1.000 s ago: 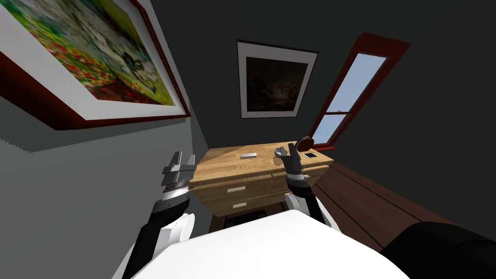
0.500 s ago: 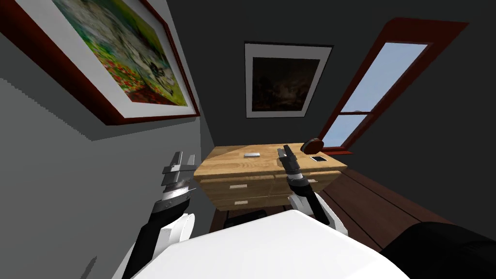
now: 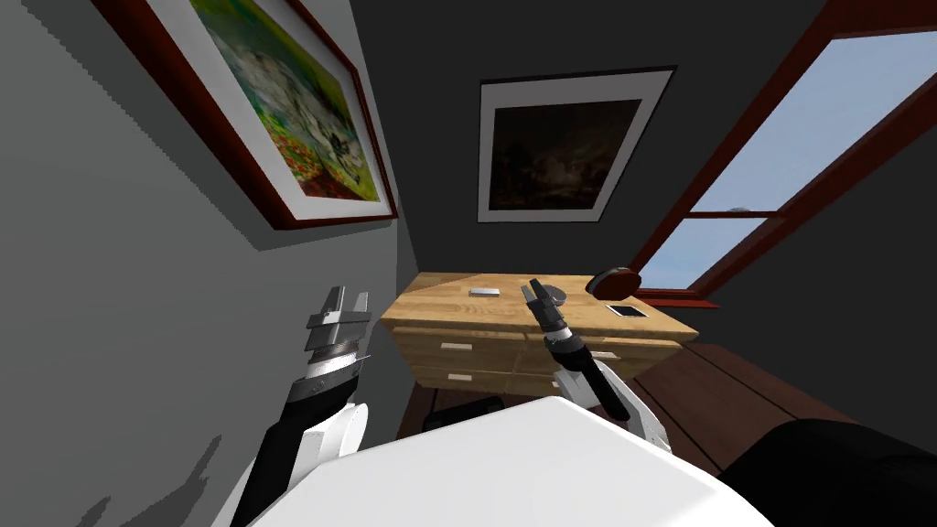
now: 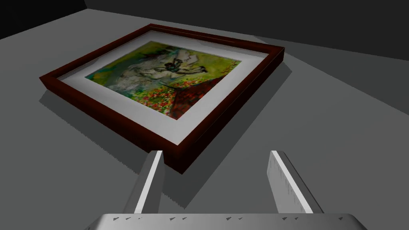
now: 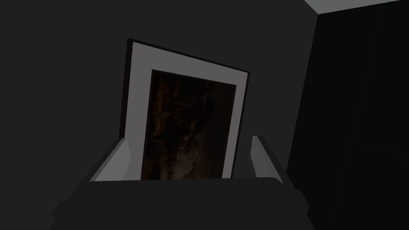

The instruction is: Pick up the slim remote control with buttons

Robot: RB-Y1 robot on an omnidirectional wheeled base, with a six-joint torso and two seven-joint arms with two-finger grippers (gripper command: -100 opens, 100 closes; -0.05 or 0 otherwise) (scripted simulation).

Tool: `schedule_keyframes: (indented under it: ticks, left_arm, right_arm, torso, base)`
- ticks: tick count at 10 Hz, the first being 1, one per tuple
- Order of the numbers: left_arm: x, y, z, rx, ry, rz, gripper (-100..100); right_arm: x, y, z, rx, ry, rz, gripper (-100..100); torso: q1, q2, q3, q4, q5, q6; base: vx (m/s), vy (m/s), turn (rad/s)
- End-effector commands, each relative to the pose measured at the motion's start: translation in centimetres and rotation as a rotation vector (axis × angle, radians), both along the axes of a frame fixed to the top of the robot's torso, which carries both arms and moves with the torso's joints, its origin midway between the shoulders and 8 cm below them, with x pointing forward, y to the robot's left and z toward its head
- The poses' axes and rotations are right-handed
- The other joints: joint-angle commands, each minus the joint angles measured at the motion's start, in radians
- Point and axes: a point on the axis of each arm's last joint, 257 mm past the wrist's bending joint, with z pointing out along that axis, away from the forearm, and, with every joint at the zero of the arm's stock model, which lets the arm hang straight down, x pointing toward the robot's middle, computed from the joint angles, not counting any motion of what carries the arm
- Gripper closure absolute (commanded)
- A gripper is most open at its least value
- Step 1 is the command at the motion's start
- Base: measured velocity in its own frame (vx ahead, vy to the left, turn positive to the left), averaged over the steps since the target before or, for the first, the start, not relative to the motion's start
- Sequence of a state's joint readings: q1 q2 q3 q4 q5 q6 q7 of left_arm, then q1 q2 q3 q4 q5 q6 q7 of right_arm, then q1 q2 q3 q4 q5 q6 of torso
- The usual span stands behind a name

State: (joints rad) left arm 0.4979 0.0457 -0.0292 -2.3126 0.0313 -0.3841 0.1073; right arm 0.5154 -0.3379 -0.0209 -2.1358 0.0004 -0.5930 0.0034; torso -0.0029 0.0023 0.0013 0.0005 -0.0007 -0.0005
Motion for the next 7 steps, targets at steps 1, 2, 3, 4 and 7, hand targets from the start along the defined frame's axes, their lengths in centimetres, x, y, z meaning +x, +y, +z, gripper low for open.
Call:
schedule_keyframes:
  ticks: [1, 2, 3, 4, 7]
  left_arm:
    - [0.0, 0.0, 0.0, 0.0, 0.0, 0.0, 0]
    - [0.0, 0.0, 0.0, 0.0, 0.0, 0.0, 0]
    - [0.0, 0.0, 0.0, 0.0, 0.0, 0.0, 0]
    - [0.0, 0.0, 0.0, 0.0, 0.0, 0.0, 0]
    - [0.0, 0.0, 0.0, 0.0, 0.0, 0.0, 0]
  right_arm:
    - [0.2, 0.2, -0.5, -0.022, 0.021, 0.017, -100]
    - [0.6, -0.1, -1.8, -0.04, 0.062, 0.032, -100]
    - [0.6, 0.0, -1.8, -0.056, 0.066, 0.04, -100]
    - [0.8, -0.4, -3.3, -0.071, 0.111, 0.053, -100]
    - [1.0, -0.8, -5.0, -0.127, 0.169, 0.084, -100]
  torso:
    - [0.0, 0.0, 0.0, 0.0, 0.0, 0.0]
    - [0.0, -0.001, 0.0, 0.0, 0.0, 0.001]
    - [0.0, -0.001, 0.0, 0.0, 0.0, 0.0]
    - [0.0, -0.001, 0.0, 0.0, 0.0, 0.001]
    - [-0.001, 0.0, 0.0, 0.0, 0.0, 0.0]
  base:
    - [-0.03, -0.034, 0.166]
    - [-0.036, -0.034, 0.259]
    - [-0.034, -0.033, 0.21]
    - [-0.051, -0.033, 0.42]
    - [-0.042, -0.036, 0.24]
